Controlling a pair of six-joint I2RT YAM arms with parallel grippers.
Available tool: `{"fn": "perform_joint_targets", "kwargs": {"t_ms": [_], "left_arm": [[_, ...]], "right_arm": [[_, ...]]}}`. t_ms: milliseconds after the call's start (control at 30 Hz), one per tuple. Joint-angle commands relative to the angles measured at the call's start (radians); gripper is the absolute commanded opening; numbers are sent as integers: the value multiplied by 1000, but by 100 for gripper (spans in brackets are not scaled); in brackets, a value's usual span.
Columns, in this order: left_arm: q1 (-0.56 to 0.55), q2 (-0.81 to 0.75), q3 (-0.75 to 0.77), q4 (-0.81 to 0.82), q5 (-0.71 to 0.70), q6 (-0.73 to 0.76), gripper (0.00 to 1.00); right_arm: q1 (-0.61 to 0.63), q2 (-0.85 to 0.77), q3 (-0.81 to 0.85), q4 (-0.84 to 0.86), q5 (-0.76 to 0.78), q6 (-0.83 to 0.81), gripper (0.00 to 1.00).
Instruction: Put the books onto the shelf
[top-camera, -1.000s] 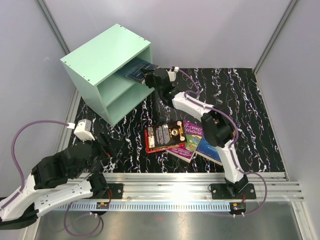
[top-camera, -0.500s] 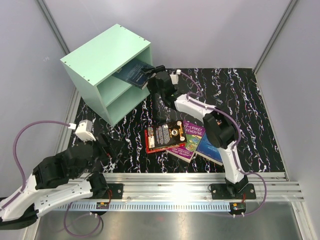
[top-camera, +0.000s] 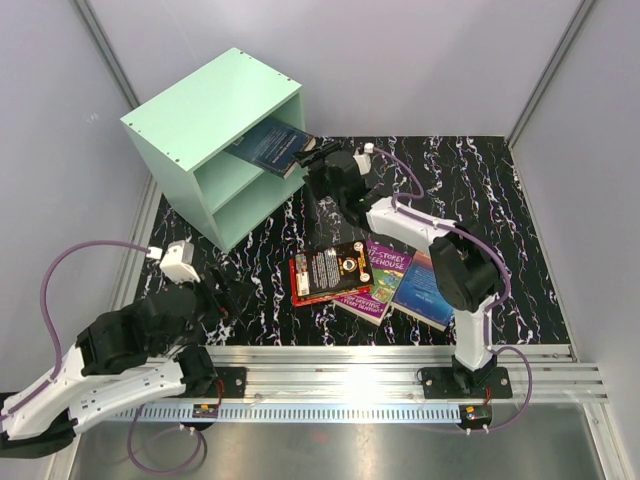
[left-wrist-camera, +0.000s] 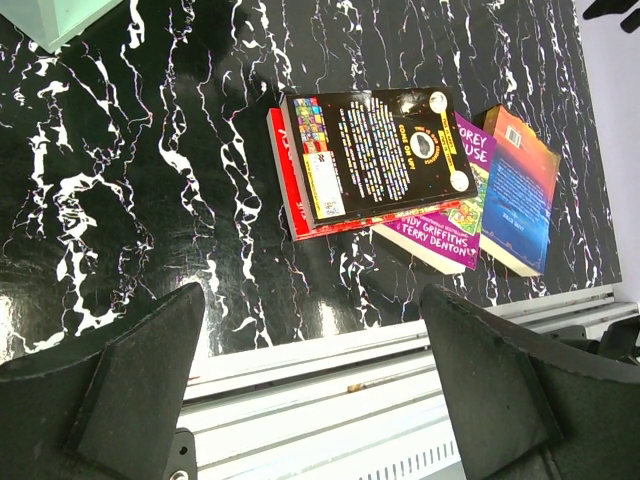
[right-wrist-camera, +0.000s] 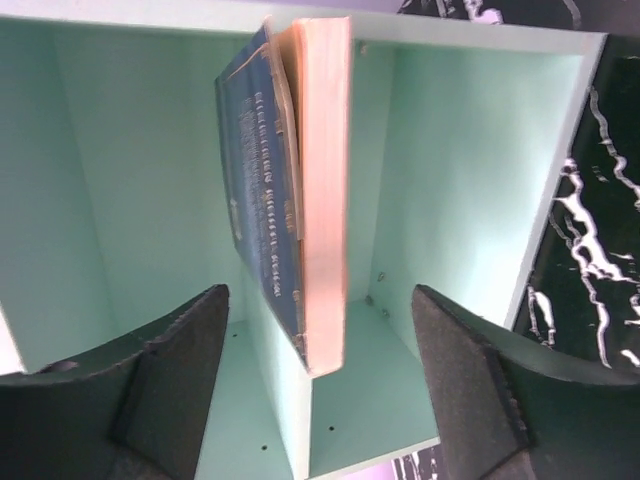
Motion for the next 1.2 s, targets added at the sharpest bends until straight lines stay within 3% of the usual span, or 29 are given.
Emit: {"fn": "perform_joint_targets", "kwargs": {"t_ms": [0,100,133,233,1000,1133,1167], "left_arm": [[-3,10,-4,55,13,-3,93],[-3,13,5,42,6,-4,93],[-3,13,9,33,0,-6,93],[-3,7,6,16,-9,-12,93],[-3,-38,-8,-51,-35,-44,93],[-3,-36,-7,-54,-34,-47,93],[-3,-35,-8,-53,-34,-46,93]], "right_arm": [[-4,22,73,46,-44,-33,78],[-6,70,122,60,-74,-17,57],[-6,81,140,64,-80,-5,45],[-7,118,176,69,-105,7,31],[-10,239,286,83,-137,58,25],[-17,259,301,107,-171,53,30],[-21,259,298,115,-174,50,37]]}}
